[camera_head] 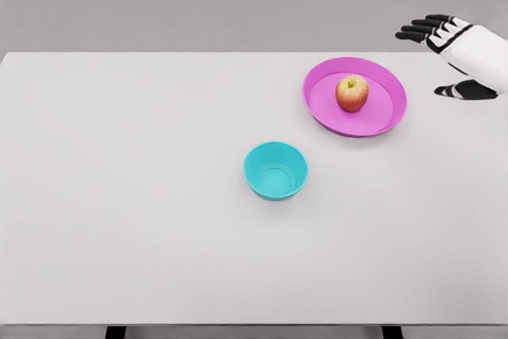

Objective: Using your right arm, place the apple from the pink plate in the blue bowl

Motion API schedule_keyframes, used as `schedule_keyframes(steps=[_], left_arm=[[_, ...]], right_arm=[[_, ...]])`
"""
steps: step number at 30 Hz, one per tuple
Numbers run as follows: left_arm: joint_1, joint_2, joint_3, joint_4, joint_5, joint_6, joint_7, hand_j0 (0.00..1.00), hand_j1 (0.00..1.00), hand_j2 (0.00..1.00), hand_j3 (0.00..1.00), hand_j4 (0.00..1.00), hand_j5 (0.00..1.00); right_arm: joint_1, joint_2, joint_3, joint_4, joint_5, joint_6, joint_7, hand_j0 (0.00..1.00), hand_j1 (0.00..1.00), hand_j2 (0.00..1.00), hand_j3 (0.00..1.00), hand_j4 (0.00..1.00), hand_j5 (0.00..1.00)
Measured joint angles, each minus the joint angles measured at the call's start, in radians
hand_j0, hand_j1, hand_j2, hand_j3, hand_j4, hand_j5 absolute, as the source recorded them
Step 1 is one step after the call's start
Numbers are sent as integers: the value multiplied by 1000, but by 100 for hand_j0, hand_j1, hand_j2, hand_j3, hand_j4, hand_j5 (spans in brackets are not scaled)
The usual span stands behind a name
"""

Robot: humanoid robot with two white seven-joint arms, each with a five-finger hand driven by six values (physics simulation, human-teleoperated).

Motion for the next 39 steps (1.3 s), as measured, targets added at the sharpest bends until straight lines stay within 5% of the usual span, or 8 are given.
schedule_keyframes(steps=[5, 8, 11, 15, 23, 39], left_arm=[[0, 0, 0, 0, 0, 0, 0, 100, 100, 100, 100, 100, 100], [0, 0, 0, 0, 0, 0, 0, 100, 100, 100, 100, 100, 100], [0, 0, 0, 0, 0, 0, 0, 100, 100, 100, 100, 100, 100], [0, 0, 0, 0, 0, 0, 0, 100, 100, 100, 100, 100, 100], [0, 0, 0, 0, 0, 0, 0, 100, 100, 100, 100, 100, 100], [2, 0, 0, 0, 0, 0, 0, 100, 100, 100, 100, 100, 100]], right_arm=[[-71, 25, 12, 84, -4, 0, 3, 100, 100, 100, 100, 100, 100], [-330, 103, 109, 201, -10, 1, 237, 100, 100, 100, 100, 100, 100], [-437, 202, 196, 330, -4, -1, 451, 100, 100, 100, 100, 100, 100], [-532, 306, 289, 523, 0, -2, 543, 100, 100, 100, 100, 100, 100], [-623, 451, 413, 749, 2, -3, 574, 100, 100, 100, 100, 100, 100], [-637, 553, 525, 886, 2, -3, 576, 100, 100, 100, 100, 100, 100]])
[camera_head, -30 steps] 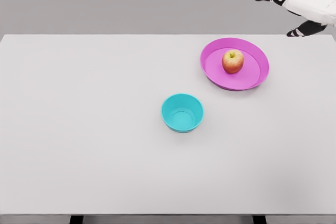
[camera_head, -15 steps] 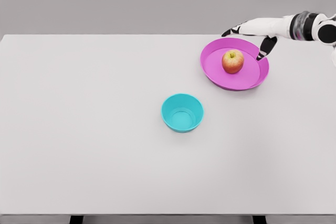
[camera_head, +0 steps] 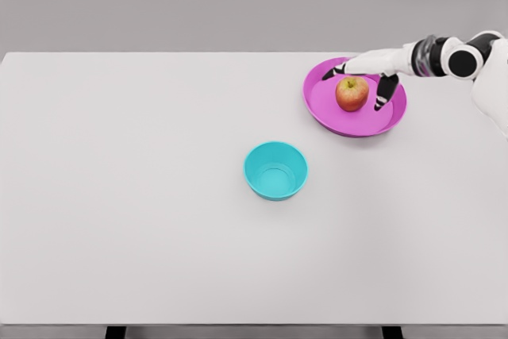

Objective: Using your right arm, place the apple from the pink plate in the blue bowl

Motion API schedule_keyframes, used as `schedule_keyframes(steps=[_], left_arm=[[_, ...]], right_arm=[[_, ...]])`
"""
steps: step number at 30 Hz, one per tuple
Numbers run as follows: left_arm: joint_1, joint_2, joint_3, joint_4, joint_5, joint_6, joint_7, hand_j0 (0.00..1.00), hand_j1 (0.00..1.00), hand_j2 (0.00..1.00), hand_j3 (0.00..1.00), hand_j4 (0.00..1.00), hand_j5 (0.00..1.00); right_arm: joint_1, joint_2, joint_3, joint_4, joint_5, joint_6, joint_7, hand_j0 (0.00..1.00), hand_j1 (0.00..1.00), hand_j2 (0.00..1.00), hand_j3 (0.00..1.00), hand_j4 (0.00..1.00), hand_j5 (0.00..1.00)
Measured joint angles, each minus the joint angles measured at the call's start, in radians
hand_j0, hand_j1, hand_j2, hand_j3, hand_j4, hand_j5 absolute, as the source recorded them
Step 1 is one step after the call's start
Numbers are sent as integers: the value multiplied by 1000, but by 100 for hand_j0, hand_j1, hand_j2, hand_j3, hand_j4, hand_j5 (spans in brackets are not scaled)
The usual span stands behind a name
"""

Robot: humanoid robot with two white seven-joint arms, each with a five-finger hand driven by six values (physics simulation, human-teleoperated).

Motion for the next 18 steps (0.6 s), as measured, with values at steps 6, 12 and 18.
schedule_keyframes(steps=[6, 12, 18], left_arm=[[-2, 0, 0, 0, 0, 0, 0, 100, 100, 100, 100, 100, 100], [-2, 0, 0, 0, 0, 0, 0, 100, 100, 100, 100, 100, 100], [-2, 0, 0, 0, 0, 0, 0, 100, 100, 100, 100, 100, 100]], right_arm=[[0, 13, 7, 18, 0, 0, 0, 100, 100, 100, 100, 100, 100], [0, 13, 12, 29, 0, 0, 0, 100, 100, 100, 100, 100, 100], [0, 14, 21, 43, 0, 0, 0, 76, 76, 76, 76, 76, 76]])
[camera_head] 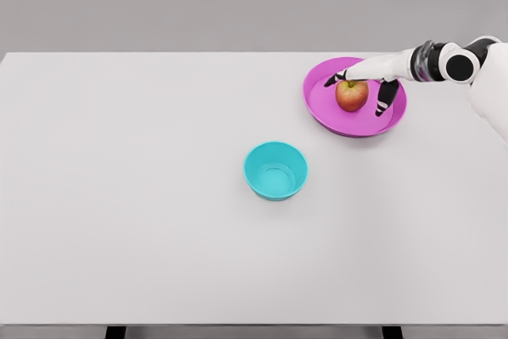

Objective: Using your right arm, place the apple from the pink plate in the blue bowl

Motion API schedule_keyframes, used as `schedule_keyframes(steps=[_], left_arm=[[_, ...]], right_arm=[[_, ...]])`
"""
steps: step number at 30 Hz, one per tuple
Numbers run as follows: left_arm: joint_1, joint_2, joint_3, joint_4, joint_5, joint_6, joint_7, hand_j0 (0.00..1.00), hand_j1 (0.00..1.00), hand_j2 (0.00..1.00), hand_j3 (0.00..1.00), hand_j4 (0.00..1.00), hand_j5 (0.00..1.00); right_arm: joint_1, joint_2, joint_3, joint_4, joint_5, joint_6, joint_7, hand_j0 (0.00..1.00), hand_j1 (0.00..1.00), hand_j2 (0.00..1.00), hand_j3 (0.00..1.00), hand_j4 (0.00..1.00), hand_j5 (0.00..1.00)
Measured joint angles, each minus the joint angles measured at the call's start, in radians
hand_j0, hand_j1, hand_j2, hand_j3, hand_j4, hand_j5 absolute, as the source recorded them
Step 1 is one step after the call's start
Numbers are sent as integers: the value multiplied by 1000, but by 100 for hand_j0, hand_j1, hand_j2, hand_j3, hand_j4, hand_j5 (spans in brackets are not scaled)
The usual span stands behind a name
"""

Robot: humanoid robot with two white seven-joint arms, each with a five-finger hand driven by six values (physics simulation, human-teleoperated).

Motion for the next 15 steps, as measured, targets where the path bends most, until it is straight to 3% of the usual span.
schedule_keyframes(steps=[2, 3, 10, 15], left_arm=[[0, 0, 0, 0, 0, 0, 0, 100, 100, 100, 100, 100, 100], [0, 0, 0, 0, 0, 0, 0, 100, 100, 100, 100, 100, 100], [0, 0, 0, 0, 0, 0, 0, 100, 100, 100, 100, 100, 100], [0, 0, 0, 0, 0, 0, 0, 100, 100, 100, 100, 100, 100]], right_arm=[[0, 0, 2, 1, -3, 2, -2, 59, 59, 59, 59, 59, 59], [0, 0, 4, 1, -4, 2, -2, 55, 55, 55, 55, 55, 55], [0, 0, 4, 1, -7, 4, -1, 43, 43, 43, 43, 43, 43], [-2, 0, 2, 0, -3, 2, -2, 40, 40, 40, 40, 40, 40]])
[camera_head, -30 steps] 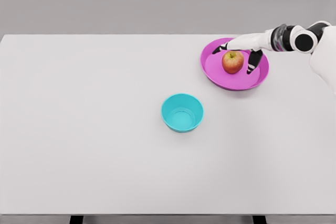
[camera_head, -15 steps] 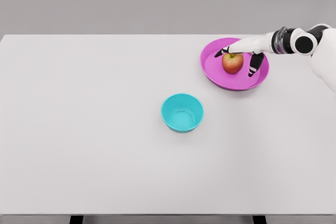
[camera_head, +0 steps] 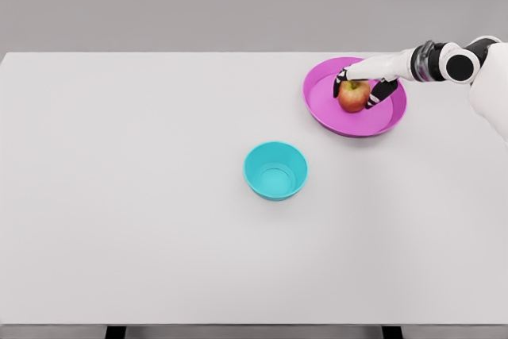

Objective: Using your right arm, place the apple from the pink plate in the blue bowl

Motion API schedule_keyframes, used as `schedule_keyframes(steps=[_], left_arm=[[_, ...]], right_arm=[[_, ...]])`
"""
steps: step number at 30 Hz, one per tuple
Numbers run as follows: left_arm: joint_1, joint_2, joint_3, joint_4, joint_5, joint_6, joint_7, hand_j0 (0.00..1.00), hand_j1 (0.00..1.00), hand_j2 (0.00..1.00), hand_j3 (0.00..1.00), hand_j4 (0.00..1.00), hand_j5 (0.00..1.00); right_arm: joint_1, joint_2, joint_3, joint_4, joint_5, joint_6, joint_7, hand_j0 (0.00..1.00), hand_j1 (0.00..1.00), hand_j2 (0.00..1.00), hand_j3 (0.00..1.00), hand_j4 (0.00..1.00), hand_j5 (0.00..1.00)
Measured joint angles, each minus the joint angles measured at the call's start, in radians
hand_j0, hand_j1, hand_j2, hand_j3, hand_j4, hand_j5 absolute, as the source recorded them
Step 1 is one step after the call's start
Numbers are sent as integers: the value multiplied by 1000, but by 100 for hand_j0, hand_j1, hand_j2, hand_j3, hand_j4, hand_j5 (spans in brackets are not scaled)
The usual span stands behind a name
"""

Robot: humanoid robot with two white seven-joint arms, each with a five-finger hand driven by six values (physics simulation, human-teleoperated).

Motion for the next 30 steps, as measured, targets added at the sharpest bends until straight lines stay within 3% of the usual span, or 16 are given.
schedule_keyframes(steps=[15, 30], left_arm=[[0, 0, 0, 0, 0, 0, 0, 100, 100, 100, 100, 100, 100], [0, 0, 0, 0, 0, 0, 0, 100, 100, 100, 100, 100, 100]], right_arm=[[-9, -19, -35, -46, 0, -3, 2, 38, 38, 38, 38, 38, 38], [28, -151, -97, -315, -4, -3, 3, 36, 36, 36, 36, 36, 36]])
